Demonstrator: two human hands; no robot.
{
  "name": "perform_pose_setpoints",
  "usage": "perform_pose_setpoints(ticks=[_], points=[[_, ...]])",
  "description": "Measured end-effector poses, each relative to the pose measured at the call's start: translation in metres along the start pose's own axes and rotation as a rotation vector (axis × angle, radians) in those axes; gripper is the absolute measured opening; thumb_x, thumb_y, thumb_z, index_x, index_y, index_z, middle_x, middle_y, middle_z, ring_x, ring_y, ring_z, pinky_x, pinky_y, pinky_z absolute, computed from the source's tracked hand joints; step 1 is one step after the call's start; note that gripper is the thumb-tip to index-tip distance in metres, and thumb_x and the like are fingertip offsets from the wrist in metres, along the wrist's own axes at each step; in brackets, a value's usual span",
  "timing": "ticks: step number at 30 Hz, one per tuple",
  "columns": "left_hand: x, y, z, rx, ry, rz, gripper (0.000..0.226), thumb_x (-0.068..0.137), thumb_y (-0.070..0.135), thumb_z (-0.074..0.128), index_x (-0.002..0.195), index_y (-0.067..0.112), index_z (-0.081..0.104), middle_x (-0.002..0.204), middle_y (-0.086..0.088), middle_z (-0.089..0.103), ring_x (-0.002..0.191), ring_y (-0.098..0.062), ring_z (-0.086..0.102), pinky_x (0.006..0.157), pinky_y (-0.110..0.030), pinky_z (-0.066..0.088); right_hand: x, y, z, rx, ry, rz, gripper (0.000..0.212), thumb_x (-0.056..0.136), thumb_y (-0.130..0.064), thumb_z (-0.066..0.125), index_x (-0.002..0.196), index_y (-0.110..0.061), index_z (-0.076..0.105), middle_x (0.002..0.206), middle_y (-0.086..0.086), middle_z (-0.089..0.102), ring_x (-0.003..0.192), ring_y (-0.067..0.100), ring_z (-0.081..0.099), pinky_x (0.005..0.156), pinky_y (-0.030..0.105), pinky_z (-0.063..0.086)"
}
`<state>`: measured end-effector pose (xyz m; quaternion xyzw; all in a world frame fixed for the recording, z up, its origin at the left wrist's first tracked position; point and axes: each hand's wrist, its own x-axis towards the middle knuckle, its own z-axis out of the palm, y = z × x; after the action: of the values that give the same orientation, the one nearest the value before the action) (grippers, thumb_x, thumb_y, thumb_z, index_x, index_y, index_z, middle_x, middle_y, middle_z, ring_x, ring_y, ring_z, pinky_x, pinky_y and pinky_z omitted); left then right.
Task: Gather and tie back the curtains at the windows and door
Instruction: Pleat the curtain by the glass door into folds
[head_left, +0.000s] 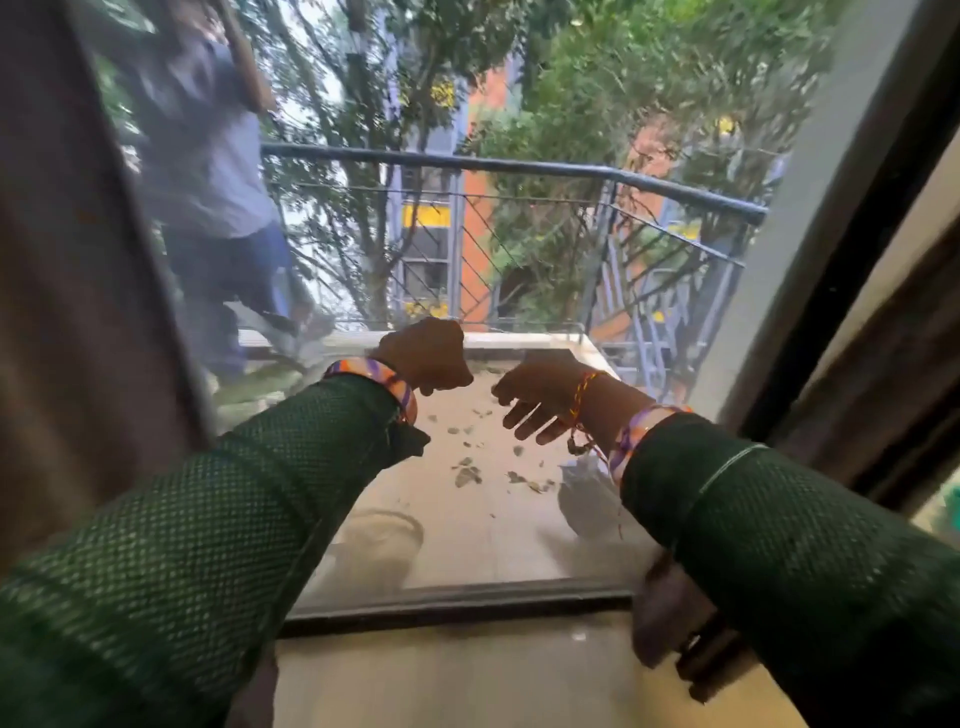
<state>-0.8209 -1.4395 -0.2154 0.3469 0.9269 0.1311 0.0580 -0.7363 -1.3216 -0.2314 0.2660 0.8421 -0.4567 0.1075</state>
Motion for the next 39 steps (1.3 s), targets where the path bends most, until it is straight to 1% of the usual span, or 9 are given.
perform_pose_setpoints(ticks=[3, 8, 11, 16, 18, 20, 26, 32, 39], points=[[-0.031, -0.048, -0.034, 0.017, 0.075, -0.038, 0.023, 0.083, 0.021, 0.059, 0.063, 0.011, 0.056, 0.048, 0.001, 0.054, 0.03, -0.008, 0.047, 0.044, -0.018, 0.04, -0.013, -0.048, 0.035, -0.035, 0.008, -0.066, 0.016, 0.092, -0.019, 0.049, 0.082, -0.008, 0.05, 0.07, 0.011, 0.057, 0.055, 0.024, 0.053, 0.056, 0.026, 0.041], [-0.098, -0.138, -0.085, 0.025, 0.125, -0.068, 0.019, 0.083, 0.02, 0.059, 0.08, 0.003, 0.066, 0.06, -0.004, 0.061, 0.058, -0.02, 0.063, 0.061, -0.027, 0.051, -0.032, -0.132, 0.102, 0.039, -0.019, -0.143, 0.023, 0.095, -0.021, 0.043, 0.074, -0.013, 0.048, 0.071, 0.01, 0.055, 0.049, 0.022, 0.057, 0.057, 0.025, 0.04], [-0.144, -0.201, -0.116, -0.048, 0.149, -0.091, 0.019, 0.083, 0.019, 0.059, 0.073, 0.003, 0.064, 0.068, -0.01, 0.064, 0.066, -0.027, 0.064, 0.056, -0.028, 0.05, -0.047, -0.19, 0.154, 0.079, -0.012, -0.21, 0.02, 0.096, -0.023, 0.042, 0.079, -0.014, 0.047, 0.07, 0.009, 0.054, 0.038, 0.015, 0.058, 0.05, 0.021, 0.043], [-0.203, -0.278, -0.18, -0.339, 0.158, -0.127, 0.016, 0.09, 0.021, 0.055, 0.089, 0.007, 0.061, 0.073, -0.002, 0.064, 0.061, -0.014, 0.059, 0.051, -0.022, 0.045, -0.068, -0.301, 0.213, 0.31, 0.333, -0.514, 0.027, 0.098, -0.028, 0.037, 0.076, -0.015, 0.047, 0.089, 0.017, 0.051, 0.076, 0.027, 0.052, 0.073, 0.038, 0.046], [-0.224, -0.299, -0.209, -0.496, 0.179, -0.094, 0.011, 0.092, 0.019, 0.054, 0.084, 0.011, 0.057, 0.075, -0.002, 0.063, 0.058, -0.01, 0.058, 0.048, -0.021, 0.043, -0.082, -0.344, 0.223, 0.387, 0.59, -0.569, 0.038, 0.1, -0.032, 0.031, 0.103, -0.004, 0.057, 0.116, 0.023, 0.055, 0.107, 0.035, 0.053, 0.093, 0.039, 0.04], [-0.24, -0.318, -0.239, -0.581, 0.278, -0.043, 0.013, 0.092, 0.017, 0.053, 0.079, 0.014, 0.057, 0.077, -0.002, 0.064, 0.053, -0.005, 0.06, 0.044, -0.019, 0.044, -0.097, -0.38, 0.228, 0.476, 0.739, -0.629, 0.048, 0.101, -0.033, 0.028, 0.124, 0.004, 0.05, 0.131, 0.023, 0.052, 0.121, 0.037, 0.048, 0.096, 0.037, 0.037], [-0.26, -0.351, -0.322, -0.581, 0.782, 0.026, 0.014, 0.088, 0.007, 0.058, 0.078, 0.017, 0.055, 0.068, -0.005, 0.058, 0.051, -0.005, 0.056, 0.039, -0.016, 0.044, -0.112, -0.462, 0.221, 0.542, 0.825, -0.822, 0.055, 0.097, -0.041, 0.038, 0.135, -0.001, 0.035, 0.139, 0.022, 0.042, 0.128, 0.039, 0.041, 0.102, 0.043, 0.034], [-0.259, -0.374, -0.397, -0.245, 1.117, 0.046, 0.025, 0.083, 0.01, 0.064, 0.107, 0.003, 0.063, 0.098, -0.014, 0.067, 0.093, -0.026, 0.064, 0.079, -0.034, 0.05, -0.108, -0.523, 0.192, 0.468, 0.944, -0.978, 0.071, 0.085, -0.033, 0.062, 0.139, -0.005, 0.027, 0.142, 0.017, 0.036, 0.13, 0.036, 0.037, 0.102, 0.047, 0.036], [-0.249, -0.412, -0.492, -0.012, 1.421, 0.056, 0.039, 0.087, 0.023, 0.059, 0.122, 0.008, 0.053, 0.113, -0.013, 0.058, 0.095, -0.03, 0.059, 0.088, -0.043, 0.05, -0.117, -0.607, 0.152, 0.668, 0.957, -1.289, 0.081, 0.087, -0.052, 0.052, 0.148, -0.011, 0.017, 0.149, 0.015, 0.031, 0.136, 0.03, 0.034, 0.109, 0.04, 0.029]])
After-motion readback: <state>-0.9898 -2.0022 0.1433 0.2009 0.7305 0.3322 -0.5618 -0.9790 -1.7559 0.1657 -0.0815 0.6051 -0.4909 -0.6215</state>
